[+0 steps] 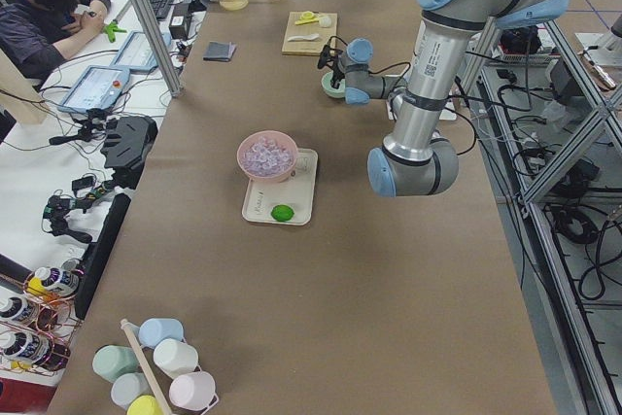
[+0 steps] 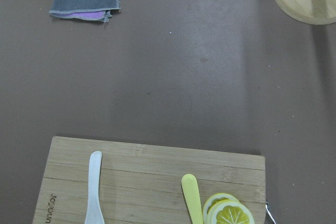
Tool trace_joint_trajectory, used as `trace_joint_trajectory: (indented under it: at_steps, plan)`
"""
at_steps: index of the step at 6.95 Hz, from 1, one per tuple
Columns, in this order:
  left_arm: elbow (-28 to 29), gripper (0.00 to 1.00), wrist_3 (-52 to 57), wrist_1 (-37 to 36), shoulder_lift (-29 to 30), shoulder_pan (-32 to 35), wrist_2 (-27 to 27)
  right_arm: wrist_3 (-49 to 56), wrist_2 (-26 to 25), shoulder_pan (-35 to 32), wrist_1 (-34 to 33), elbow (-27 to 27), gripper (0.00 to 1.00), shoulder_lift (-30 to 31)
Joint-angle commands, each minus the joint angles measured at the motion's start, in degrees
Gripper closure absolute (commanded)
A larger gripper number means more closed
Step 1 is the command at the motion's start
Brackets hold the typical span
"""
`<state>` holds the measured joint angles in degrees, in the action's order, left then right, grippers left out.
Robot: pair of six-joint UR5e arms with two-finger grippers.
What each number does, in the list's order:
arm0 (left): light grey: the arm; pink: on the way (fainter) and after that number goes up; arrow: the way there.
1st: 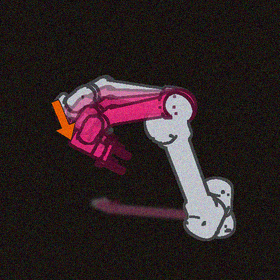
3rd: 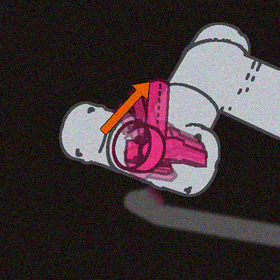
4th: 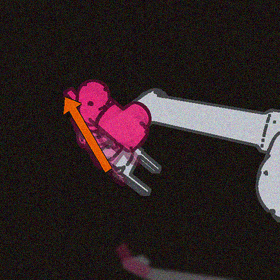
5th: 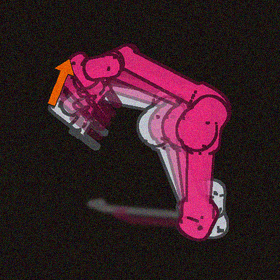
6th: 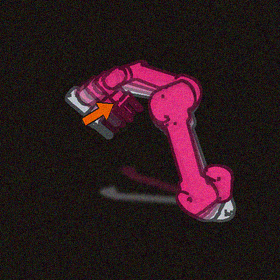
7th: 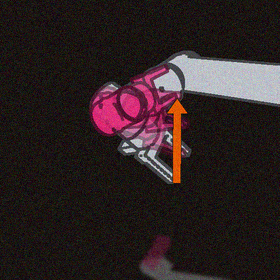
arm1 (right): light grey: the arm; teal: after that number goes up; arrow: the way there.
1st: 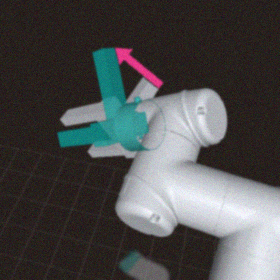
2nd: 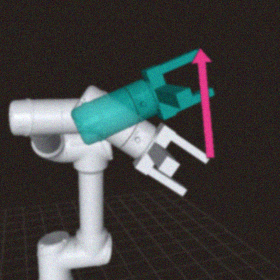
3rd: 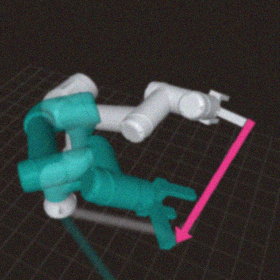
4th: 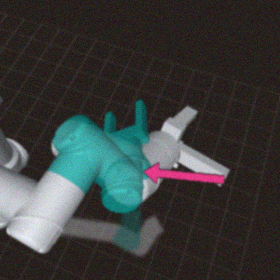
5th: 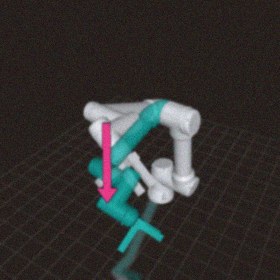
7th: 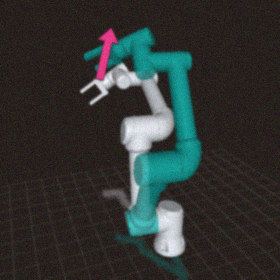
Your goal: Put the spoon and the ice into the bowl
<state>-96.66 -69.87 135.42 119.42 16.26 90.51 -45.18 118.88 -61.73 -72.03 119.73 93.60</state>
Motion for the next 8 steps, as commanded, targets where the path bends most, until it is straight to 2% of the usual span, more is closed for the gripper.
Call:
trace_joint_trajectory:
  at_steps: [1, 2, 4, 5, 7, 8]
  plan:
    - [1.1, 0.4, 0.1, 1.8, 0.2, -1.7, -2.8, 0.0, 0.0, 0.0, 0.0, 0.1, 0.0, 0.0]
    - [1.1, 0.16, 0.1, 4.1, 0.0, -2.0, -2.9, 0.0, 0.0, 0.1, 0.0, 0.1, 0.0, 0.0]
    - [-2.9, 0.03, 0.3, 4.1, 0.1, -1.0, -2.5, 0.0, 0.0, 0.4, 0.0, 0.1, 0.0, -0.4]
    - [-5.5, 0.03, 0.4, 3.3, -0.4, 2.5, -0.3, -0.1, -0.2, 0.5, 0.0, 0.1, 0.0, -0.6]
    - [-5.0, 0.03, 3.0, 1.4, -2.9, 20.6, 23.9, -2.0, -3.0, 3.2, -0.1, -0.2, 0.0, -1.7]
    - [-5.2, 0.03, 11.9, -2.7, -6.7, 28.8, 35.6, -4.4, -6.0, 6.3, -0.1, -0.4, 0.0, -2.8]
